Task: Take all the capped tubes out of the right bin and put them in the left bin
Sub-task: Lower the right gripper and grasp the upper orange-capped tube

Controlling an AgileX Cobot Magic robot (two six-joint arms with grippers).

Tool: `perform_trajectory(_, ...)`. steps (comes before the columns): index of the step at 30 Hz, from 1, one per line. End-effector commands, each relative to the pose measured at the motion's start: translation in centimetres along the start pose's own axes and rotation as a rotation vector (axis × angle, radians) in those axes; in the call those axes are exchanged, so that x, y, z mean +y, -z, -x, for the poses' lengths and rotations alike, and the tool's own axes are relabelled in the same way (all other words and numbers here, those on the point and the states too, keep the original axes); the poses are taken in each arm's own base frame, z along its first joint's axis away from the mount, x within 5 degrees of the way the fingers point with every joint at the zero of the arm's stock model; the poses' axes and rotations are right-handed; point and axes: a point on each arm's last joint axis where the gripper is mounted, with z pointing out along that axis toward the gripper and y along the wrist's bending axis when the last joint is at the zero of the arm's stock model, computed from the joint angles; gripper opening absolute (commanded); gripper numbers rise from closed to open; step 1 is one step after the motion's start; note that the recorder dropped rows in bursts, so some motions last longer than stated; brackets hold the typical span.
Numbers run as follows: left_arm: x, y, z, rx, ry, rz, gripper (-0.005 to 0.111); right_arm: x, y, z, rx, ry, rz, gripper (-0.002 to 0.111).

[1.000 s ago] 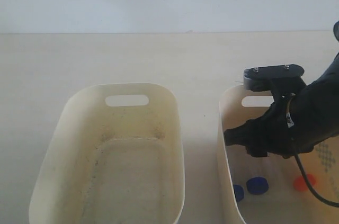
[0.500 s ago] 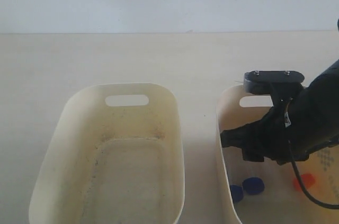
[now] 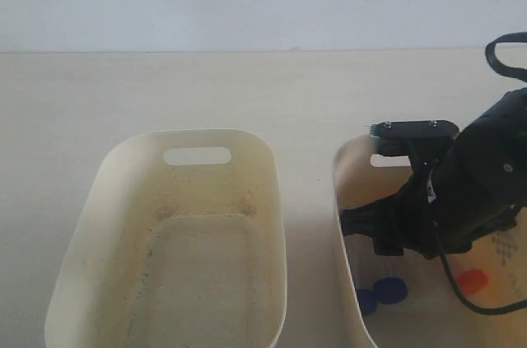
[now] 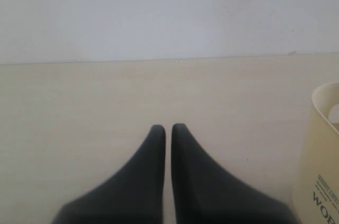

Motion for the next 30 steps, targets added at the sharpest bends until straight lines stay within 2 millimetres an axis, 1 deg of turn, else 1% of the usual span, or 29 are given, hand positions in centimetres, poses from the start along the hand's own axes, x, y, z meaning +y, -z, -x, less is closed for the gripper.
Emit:
perform_trajectory(1,0.0,0.0,0.1,-0.010,0.005,0.001,0.004,-0.2,-2.8,-1.0,0.086,0.004,-0.036,0.047)
perform_trajectory(3,0.0,0.0,0.1,-0.010,0.005,0.001,0.004,-0.2,-3.2,-1.0,0.083,0.004,-0.031,0.046)
perform_trajectory(4,0.0,0.0,0.1,-0.010,0.005,0.001,0.004,-0.1,-3.3,-1.0,0.082,0.004,-0.030,0.043)
perform_trajectory(5,0.0,0.0,0.1,-0.010,0.005,0.001,0.004,-0.1,-3.3,-0.9,0.080,0.004,-0.028,0.039)
perform_trajectory(8,0.0,0.0,0.1,-0.010,0.005,0.001,0.004,-0.1,-3.3,-1.0,0.082,0.004,-0.030,0.018)
perform_trajectory(10,0.0,0.0,0.1,-0.010,0.005,0.001,0.004,-0.2,-3.2,-1.0,0.089,0.004,-0.034,0.007)
perform_trajectory(12,0.0,0.0,0.1,-0.010,0.005,0.001,0.004,-0.3,-3.2,-1.1,0.096,0.015,-0.044,0.000)
perform_trajectory(16,0.0,0.0,0.1,-0.010,0.005,0.001,0.004,-0.8,-3.1,-1.4,0.138,0.070,-0.103,0.000)
perform_trajectory(22,0.0,0.0,0.1,-0.010,0.005,0.001,0.004,-1.0,-3.0,-1.3,0.141,0.064,-0.123,0.000)
perform_trajectory(25,0.0,0.0,0.1,-0.010,0.005,0.001,0.004,-0.7,-2.1,-0.5,0.108,0.060,-0.112,0.000)
perform_trajectory(27,0.0,0.0,0.1,-0.010,0.005,0.001,0.004,-0.5,-0.9,0.0,0.073,0.054,-0.098,0.000)
perform_trajectory(30,0.0,0.0,0.1,-0.010,0.005,0.001,0.004,-0.6,0.6,0.3,0.058,0.050,-0.106,0.000)
